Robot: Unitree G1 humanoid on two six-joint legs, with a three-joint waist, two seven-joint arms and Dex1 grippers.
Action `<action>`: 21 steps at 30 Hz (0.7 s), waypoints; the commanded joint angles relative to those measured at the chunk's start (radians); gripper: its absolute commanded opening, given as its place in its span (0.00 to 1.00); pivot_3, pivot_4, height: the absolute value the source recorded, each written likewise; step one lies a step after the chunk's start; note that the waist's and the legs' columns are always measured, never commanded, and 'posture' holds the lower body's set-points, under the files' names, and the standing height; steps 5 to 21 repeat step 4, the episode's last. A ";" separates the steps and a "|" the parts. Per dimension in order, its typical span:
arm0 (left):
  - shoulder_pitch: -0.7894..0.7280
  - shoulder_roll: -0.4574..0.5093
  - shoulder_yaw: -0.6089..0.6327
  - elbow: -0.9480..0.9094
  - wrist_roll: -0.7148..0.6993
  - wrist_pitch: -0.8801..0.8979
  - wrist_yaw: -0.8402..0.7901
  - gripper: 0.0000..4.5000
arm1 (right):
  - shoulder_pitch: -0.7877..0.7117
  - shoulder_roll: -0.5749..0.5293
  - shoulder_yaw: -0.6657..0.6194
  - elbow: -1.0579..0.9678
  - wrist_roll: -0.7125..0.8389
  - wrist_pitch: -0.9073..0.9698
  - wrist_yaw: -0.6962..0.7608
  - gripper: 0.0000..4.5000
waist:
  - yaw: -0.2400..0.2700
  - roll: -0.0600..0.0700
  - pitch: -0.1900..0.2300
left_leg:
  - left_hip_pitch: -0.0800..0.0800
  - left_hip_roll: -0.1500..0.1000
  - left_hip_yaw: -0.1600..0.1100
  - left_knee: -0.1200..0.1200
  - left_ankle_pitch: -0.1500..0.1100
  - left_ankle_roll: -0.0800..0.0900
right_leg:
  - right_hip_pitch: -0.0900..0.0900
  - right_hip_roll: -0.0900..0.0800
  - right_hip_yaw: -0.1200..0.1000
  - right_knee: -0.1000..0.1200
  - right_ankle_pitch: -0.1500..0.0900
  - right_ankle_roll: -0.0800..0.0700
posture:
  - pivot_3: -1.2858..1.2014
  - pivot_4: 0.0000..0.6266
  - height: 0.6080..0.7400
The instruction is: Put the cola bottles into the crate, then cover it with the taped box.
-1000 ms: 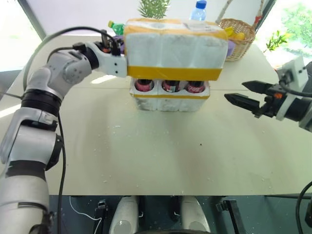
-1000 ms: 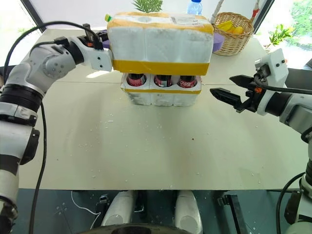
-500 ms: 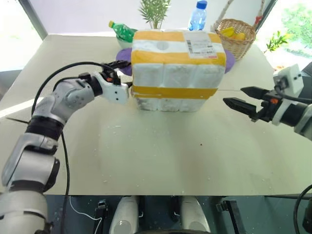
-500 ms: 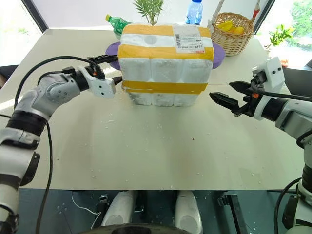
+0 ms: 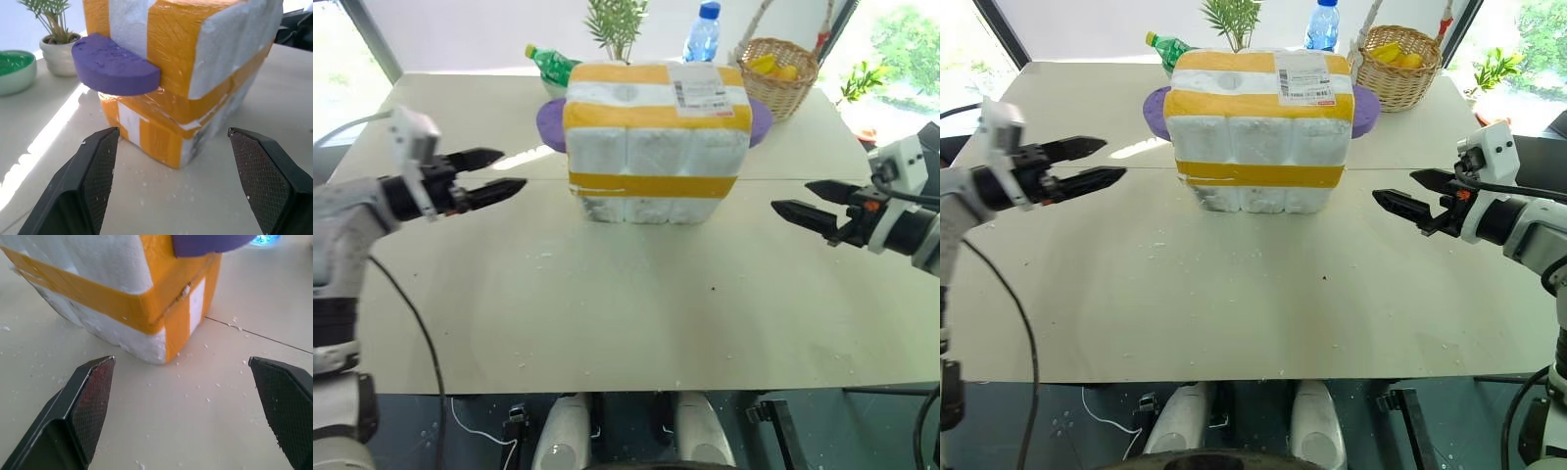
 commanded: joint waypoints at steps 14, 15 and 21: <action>0.027 0.114 0.095 -0.035 -0.094 0.166 -0.096 0.83 | -0.034 -0.072 0.007 0.003 0.015 -0.049 0.133 1.00 | 0.006 0.000 0.000 | 0.000 0.000 0.000 0.000 0.000 0.000 | 0.000 0.000 0.000 0.000 0.000 0.000 | 0.52 0.24 1.00; 0.027 0.114 0.095 -0.035 -0.094 0.166 -0.096 0.83 | -0.034 -0.072 0.007 0.003 0.015 -0.049 0.133 1.00 | 0.006 0.000 0.000 | 0.000 0.000 0.000 0.000 0.000 0.000 | 0.000 0.000 0.000 0.000 0.000 0.000 | 0.52 0.24 1.00; 0.027 0.114 0.095 -0.035 -0.094 0.166 -0.096 0.83 | -0.034 -0.072 0.007 0.003 0.015 -0.049 0.133 1.00 | 0.006 0.000 0.000 | 0.000 0.000 0.000 0.000 0.000 0.000 | 0.000 0.000 0.000 0.000 0.000 0.000 | 0.52 0.24 1.00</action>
